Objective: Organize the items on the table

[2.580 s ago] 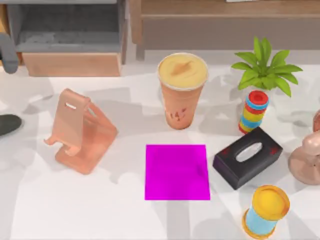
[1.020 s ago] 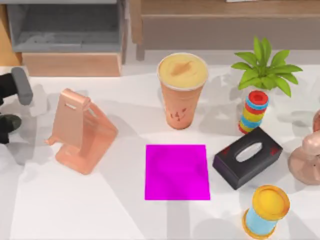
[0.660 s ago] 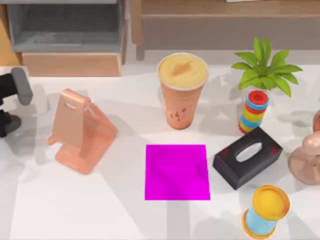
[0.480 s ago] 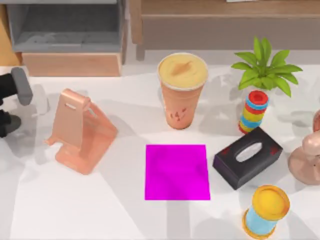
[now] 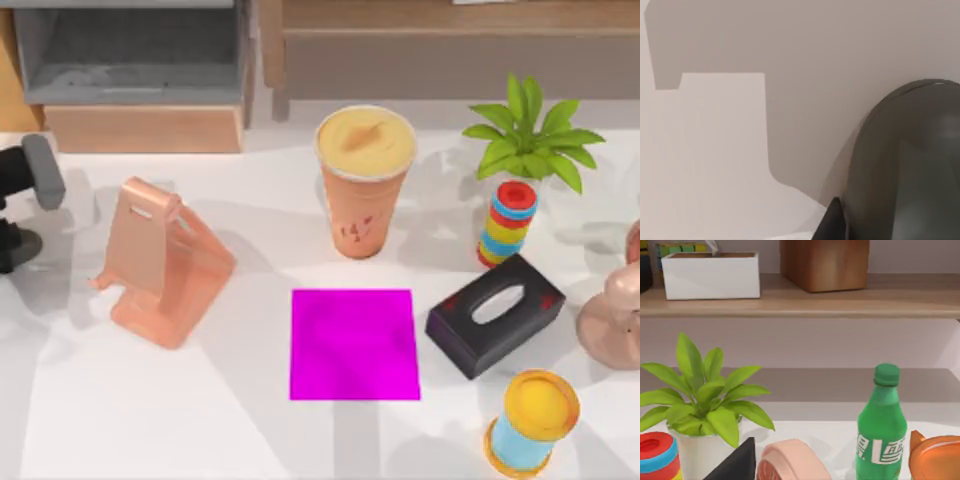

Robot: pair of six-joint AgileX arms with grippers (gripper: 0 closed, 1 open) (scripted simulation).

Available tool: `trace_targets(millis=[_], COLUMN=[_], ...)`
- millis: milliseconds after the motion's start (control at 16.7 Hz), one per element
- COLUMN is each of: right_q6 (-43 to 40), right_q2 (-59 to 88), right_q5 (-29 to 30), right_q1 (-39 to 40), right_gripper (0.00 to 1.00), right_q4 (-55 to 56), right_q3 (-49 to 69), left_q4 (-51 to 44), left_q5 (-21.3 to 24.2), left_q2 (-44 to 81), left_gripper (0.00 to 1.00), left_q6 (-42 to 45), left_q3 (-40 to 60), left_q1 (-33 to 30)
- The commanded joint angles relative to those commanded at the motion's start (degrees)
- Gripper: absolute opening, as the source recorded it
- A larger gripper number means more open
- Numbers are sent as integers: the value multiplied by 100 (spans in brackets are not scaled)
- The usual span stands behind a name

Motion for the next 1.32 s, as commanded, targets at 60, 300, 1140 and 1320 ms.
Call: trace_targets(millis=[60, 300, 1140, 1320], right_q6=[0, 0, 0, 0], right_q2=[0, 0, 0, 0], right_q5=[0, 0, 0, 0], right_q1=[0, 0, 0, 0], right_gripper=[100, 100, 100, 100], right_q4=[0, 0, 0, 0], right_q3=[0, 0, 0, 0], left_q4=[-77, -993, -1932, -1947], left_q5=[-3, -2, 172, 451], left_q2=[-11, -206, -971, -1441], left_gripper=[0, 0, 0, 0], left_q6=[7, 27, 566, 1453], left_q3=[74, 708, 1625, 1758], left_q1=[0, -19, -591, -1477])
